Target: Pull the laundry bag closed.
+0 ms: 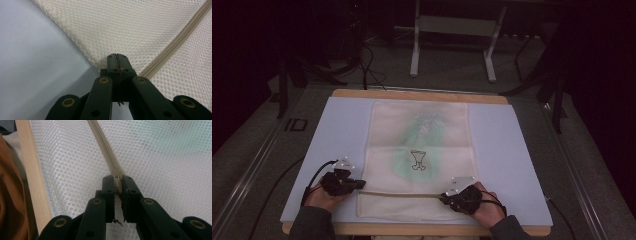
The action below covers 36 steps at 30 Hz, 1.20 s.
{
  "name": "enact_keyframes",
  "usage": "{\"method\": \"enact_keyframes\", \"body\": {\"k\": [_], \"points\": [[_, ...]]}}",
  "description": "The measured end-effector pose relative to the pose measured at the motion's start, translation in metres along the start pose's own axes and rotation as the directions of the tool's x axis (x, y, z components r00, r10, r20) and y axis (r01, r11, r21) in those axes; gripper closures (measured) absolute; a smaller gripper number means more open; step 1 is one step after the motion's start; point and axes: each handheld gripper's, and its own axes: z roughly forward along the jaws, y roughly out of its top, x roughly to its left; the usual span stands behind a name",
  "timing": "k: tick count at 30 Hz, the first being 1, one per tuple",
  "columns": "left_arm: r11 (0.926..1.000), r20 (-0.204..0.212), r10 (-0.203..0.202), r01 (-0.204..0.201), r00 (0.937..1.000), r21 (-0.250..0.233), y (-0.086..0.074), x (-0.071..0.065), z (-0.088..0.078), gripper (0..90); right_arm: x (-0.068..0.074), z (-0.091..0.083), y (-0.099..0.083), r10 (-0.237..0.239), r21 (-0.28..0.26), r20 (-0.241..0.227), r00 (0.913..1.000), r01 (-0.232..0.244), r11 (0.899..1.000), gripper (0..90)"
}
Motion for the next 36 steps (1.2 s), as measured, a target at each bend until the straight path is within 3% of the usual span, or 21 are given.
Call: {"method": "enact_keyframes", "body": {"k": [36], "points": [[1.0000, -0.002, -0.001, 0.001, 1.0000, -0.002, 0.000, 0.000, 0.000, 89.9, -0.013, -0.019, -0.027, 0.069, 0.009, 0.040, 0.9968, -0.069, 0.998, 82.2]]}}
